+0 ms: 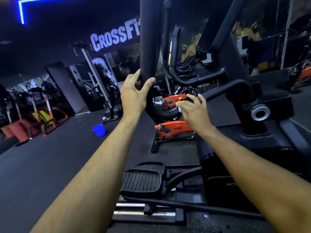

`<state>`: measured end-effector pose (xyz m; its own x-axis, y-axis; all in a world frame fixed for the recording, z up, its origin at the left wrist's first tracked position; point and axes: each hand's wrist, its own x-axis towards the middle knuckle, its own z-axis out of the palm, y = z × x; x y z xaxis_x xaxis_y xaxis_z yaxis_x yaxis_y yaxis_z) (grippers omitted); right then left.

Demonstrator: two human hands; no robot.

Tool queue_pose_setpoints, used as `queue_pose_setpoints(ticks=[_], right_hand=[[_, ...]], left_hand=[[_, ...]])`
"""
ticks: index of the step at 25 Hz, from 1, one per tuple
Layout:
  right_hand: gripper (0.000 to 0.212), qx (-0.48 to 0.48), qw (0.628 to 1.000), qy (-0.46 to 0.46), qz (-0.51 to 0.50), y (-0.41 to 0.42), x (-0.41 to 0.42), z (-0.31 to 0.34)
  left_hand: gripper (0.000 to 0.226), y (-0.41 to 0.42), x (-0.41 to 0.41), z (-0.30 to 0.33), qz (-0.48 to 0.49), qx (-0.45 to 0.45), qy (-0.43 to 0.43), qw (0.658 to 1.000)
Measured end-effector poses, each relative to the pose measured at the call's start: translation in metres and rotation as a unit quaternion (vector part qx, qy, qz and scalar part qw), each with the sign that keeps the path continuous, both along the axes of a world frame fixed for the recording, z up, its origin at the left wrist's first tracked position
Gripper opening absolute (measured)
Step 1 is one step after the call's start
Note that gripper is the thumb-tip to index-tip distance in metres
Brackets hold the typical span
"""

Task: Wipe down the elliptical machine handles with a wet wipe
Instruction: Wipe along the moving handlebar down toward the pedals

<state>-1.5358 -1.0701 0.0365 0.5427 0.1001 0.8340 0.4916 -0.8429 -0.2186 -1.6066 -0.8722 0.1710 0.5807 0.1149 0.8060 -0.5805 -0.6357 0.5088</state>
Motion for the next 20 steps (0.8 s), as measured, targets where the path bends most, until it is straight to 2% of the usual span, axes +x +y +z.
queue_pose_setpoints(ticks=[3,5,6,7,8,10,12,13,14,15,16,17,19,20], right_hand=[[0.024,0.025,0.988,0.150,0.024,0.038,-0.012,0.028],[0.028,0.019,0.978,0.189,0.087,0.064,-0.026,0.039],[0.029,0.045,0.963,0.230,0.132,0.068,-0.035,0.051],[0.029,0.102,0.931,0.292,0.195,0.067,-0.043,0.068],[0.029,0.177,0.878,0.349,0.274,0.066,-0.048,0.086],[0.038,0.333,0.755,0.412,0.388,0.068,-0.053,0.119],[0.040,0.443,0.637,0.428,0.463,0.073,-0.050,0.132],[0.040,0.465,0.608,0.426,0.482,0.077,-0.047,0.130],[0.040,0.475,0.596,0.420,0.493,0.081,-0.041,0.123],[0.039,0.474,0.609,0.403,0.492,0.085,-0.036,0.114],[0.035,0.457,0.649,0.379,0.475,0.087,-0.031,0.104],[0.029,0.405,0.726,0.343,0.438,0.087,-0.027,0.093],[0.022,0.220,0.880,0.243,0.344,0.079,-0.016,0.069],[0.020,0.128,0.929,0.199,0.285,0.071,-0.012,0.056]], left_hand=[[0.050,-0.002,-0.003,0.002,0.006,0.000,0.003,1.000],[0.050,-0.002,-0.005,0.002,0.009,0.004,0.003,1.000],[0.049,0.000,-0.005,0.003,0.009,0.008,0.005,1.000],[0.049,0.001,-0.005,0.004,0.007,0.013,0.008,1.000],[0.049,0.002,-0.005,0.006,0.004,0.019,0.010,1.000],[0.049,0.004,-0.004,0.010,0.005,0.037,0.012,0.999],[0.046,0.005,-0.005,0.011,0.010,0.048,0.014,0.999],[0.045,0.006,-0.006,0.011,0.014,0.053,0.012,0.998],[0.044,0.007,-0.007,0.012,0.016,0.057,0.008,0.998],[0.044,0.008,-0.006,0.013,0.018,0.065,0.003,0.998],[0.045,0.010,-0.005,0.014,0.019,0.073,0.005,0.997],[0.046,0.012,-0.003,0.015,0.010,0.078,0.018,0.997],[0.049,0.023,0.001,0.015,-0.028,0.080,0.059,0.995],[0.051,0.032,0.001,0.008,-0.054,0.060,0.078,0.994]])
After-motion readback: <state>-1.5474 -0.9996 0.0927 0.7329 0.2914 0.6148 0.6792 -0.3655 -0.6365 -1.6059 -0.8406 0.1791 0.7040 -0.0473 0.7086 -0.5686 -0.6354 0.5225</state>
